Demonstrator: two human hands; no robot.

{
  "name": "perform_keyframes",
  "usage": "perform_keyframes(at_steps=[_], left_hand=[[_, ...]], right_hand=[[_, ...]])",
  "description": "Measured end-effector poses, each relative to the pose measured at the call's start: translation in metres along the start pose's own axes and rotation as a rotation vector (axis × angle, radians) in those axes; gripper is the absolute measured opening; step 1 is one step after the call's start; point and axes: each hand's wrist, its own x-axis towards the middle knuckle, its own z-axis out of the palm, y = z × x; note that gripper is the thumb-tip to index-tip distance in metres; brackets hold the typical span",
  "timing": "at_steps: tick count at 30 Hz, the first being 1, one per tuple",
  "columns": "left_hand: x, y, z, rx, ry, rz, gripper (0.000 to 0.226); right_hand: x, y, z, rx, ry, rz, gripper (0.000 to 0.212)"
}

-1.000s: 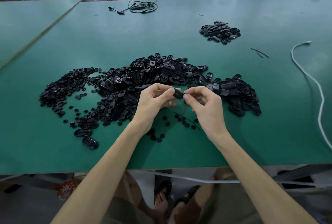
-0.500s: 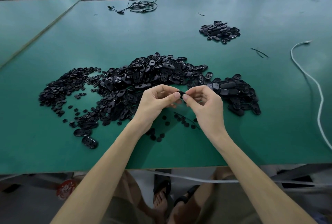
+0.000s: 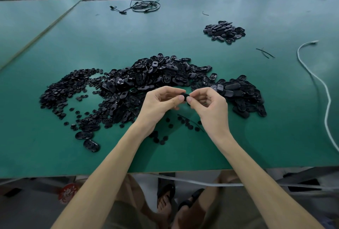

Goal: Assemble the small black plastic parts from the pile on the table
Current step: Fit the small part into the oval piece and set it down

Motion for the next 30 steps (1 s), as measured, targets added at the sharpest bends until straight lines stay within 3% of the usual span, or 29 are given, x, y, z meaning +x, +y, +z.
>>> perform_keyframes(at_steps=[12,17,30], left_hand=[[0.0003,-0.0006,-0.0003,0.007,-0.038,0.007,0.016],[-0.0002,-0.0009,-0.0026,-0.03,-0.049,0.007,0.016],[0.0014,-0.0044,0.0015,0.077,-0.045,0.024,0.015]], right_hand=[[-0.0002,0.0,-0.0014,-0.031,0.002,-0.018,0.01],[0.001,0.0023,-0.0022,-0.006,0.037,0.011,0.023],[0.0004,0.0014,-0.0011,0.106,-0.062,-0.003,0.013]])
